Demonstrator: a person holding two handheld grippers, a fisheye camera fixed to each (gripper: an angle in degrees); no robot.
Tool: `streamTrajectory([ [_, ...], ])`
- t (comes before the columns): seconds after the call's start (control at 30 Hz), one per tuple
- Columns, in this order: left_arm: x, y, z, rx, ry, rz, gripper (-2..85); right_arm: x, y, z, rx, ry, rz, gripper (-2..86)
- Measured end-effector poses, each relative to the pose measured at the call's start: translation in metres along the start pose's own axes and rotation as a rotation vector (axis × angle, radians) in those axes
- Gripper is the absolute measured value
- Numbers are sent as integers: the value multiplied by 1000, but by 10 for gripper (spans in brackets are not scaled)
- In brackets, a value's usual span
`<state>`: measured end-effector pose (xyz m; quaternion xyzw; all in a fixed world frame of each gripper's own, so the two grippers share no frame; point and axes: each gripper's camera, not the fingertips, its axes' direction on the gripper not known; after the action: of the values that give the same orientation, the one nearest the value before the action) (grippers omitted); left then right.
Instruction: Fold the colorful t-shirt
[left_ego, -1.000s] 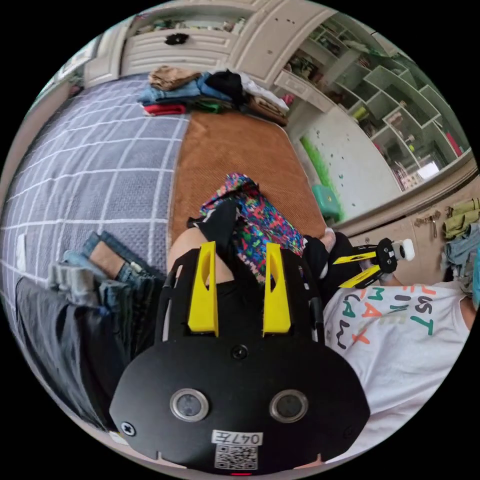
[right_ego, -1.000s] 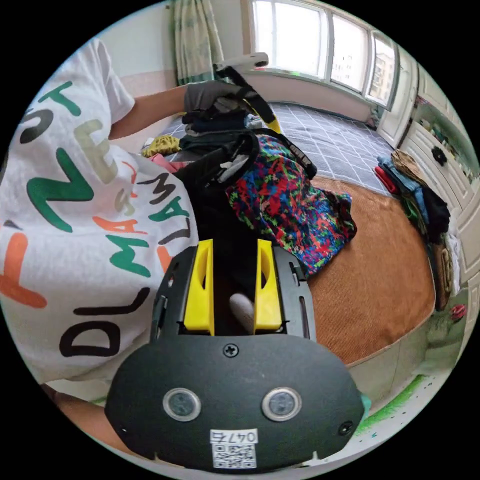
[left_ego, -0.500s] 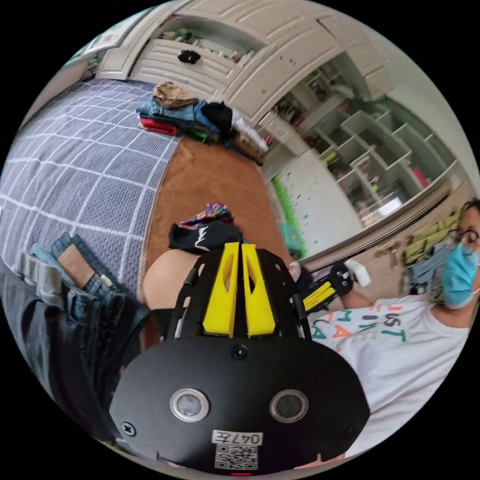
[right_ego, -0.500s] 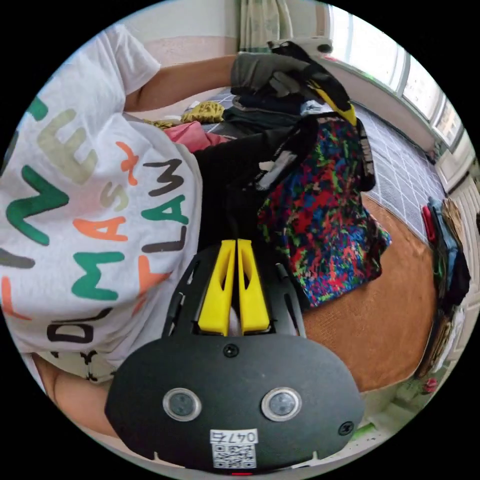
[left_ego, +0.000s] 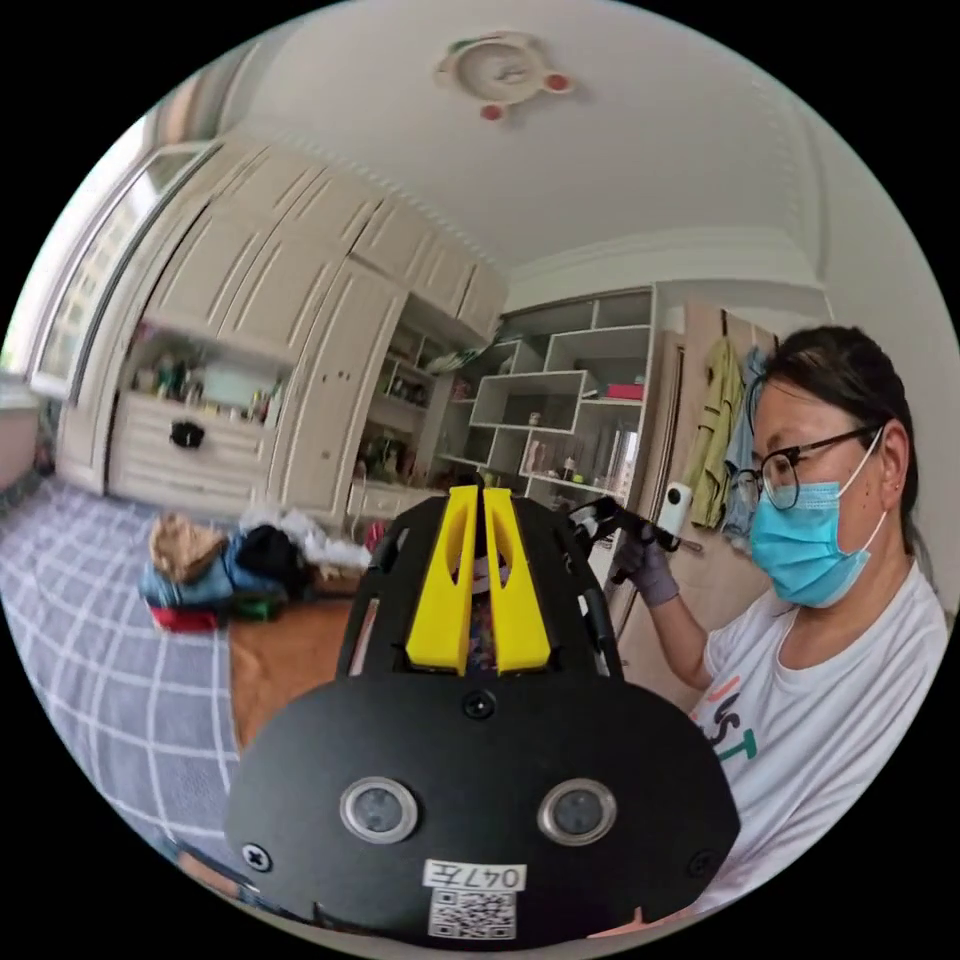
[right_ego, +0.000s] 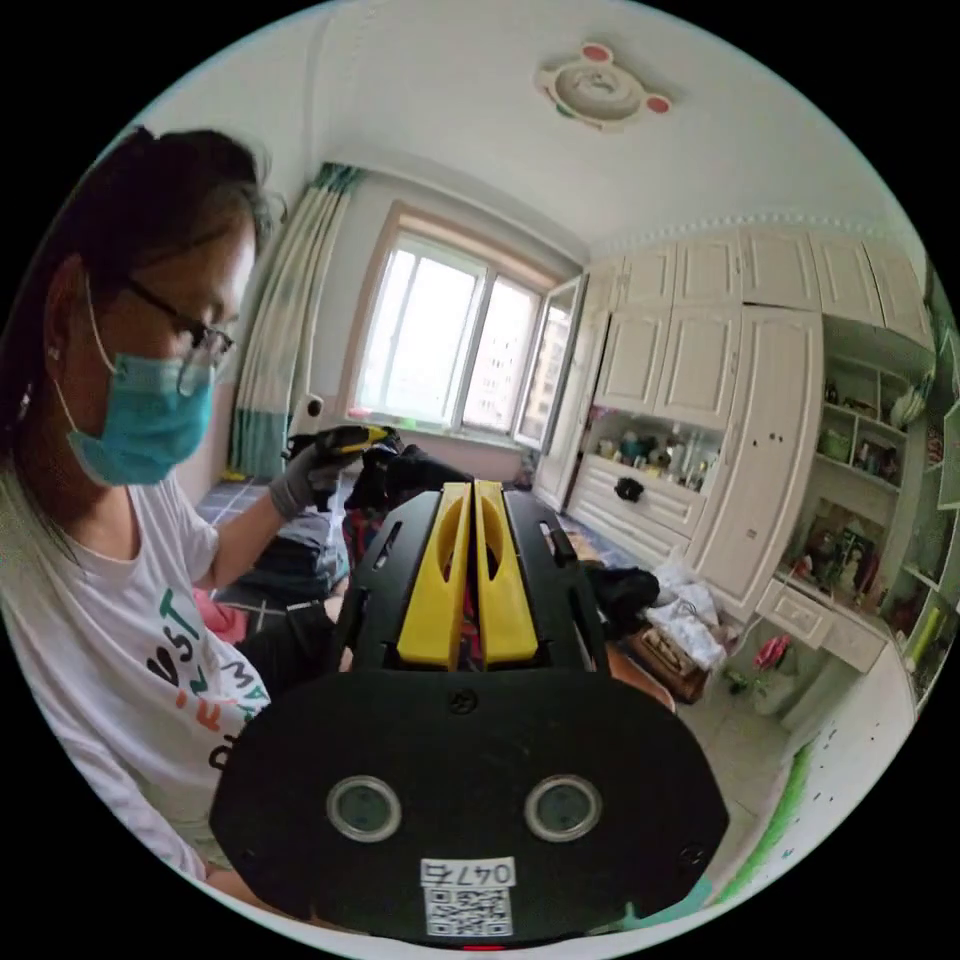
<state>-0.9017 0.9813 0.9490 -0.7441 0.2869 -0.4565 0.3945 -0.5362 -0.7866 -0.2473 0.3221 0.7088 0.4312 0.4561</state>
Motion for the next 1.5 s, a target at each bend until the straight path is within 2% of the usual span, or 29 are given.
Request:
streamTrajectory([
  [0.13,76,-84,-52,86,-23,221,-10,6,-43,-91,169,-72,-24,-11],
  [0.43,221,-173,-192,262,67,541,-9,-49,-85,-249,421,-226,-153,-12],
  [0.6,281,-199,-245,291,94,670,-9,-83,-93,-309,543,-298,-233,-12],
  [0.83,335,-194,-289,345,52,800,-9,-108,-87,-352,627,-284,-316,-12],
  [1.17,338,-170,-272,347,22,800,-8,-110,-82,-352,632,-291,-347,-12],
  [1.37,315,-142,-223,333,23,773,-7,-101,-70,-327,626,-257,-363,-12],
  [1.5,270,-124,-163,294,51,671,-7,-69,-61,-285,576,-233,-260,-12],
])
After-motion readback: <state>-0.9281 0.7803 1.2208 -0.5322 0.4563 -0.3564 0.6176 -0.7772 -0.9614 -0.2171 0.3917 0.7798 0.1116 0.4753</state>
